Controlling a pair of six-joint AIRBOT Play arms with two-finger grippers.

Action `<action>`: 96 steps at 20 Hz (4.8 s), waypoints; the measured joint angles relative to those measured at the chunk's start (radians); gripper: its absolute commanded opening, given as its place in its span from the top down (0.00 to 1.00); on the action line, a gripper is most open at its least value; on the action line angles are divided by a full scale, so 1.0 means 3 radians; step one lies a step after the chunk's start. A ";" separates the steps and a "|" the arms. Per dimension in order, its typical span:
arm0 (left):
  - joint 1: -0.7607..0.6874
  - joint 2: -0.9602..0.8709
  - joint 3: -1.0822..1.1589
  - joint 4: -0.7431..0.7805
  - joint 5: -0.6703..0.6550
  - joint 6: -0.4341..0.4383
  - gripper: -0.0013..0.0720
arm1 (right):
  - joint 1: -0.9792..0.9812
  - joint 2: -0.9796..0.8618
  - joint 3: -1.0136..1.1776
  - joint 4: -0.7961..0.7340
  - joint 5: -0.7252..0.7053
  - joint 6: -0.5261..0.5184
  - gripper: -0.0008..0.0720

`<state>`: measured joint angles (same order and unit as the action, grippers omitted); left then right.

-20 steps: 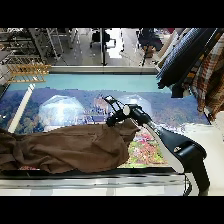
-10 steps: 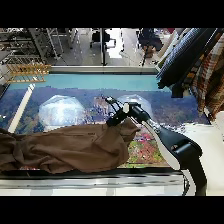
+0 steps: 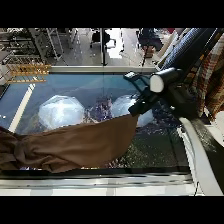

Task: Fold the clothes and pants, and hang the long-sleeved shirts on hangers.

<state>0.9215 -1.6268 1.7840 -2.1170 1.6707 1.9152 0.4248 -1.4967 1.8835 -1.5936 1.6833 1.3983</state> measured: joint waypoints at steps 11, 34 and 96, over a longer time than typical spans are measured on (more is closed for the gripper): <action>0.0000 0.0000 0.0000 -0.0018 -0.0029 0.0000 0.97 | 0.0113 -0.0829 -0.0042 0.0469 -0.0862 0.0048 0.23; -0.0251 0.0015 0.0003 -0.0137 -0.0094 -0.0014 0.97 | -0.0790 -0.1261 -0.0928 0.1603 -0.1200 -0.1521 0.96; 0.0420 -0.0657 -0.0498 0.0291 -0.0807 -0.0385 0.31 | -0.1005 -0.0847 -0.1174 0.2477 -0.1092 -0.0083 0.22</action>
<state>1.0473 -1.8240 1.6344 -2.0296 1.4284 1.7996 0.1234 -1.7508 1.5314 -0.8505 1.3556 1.3735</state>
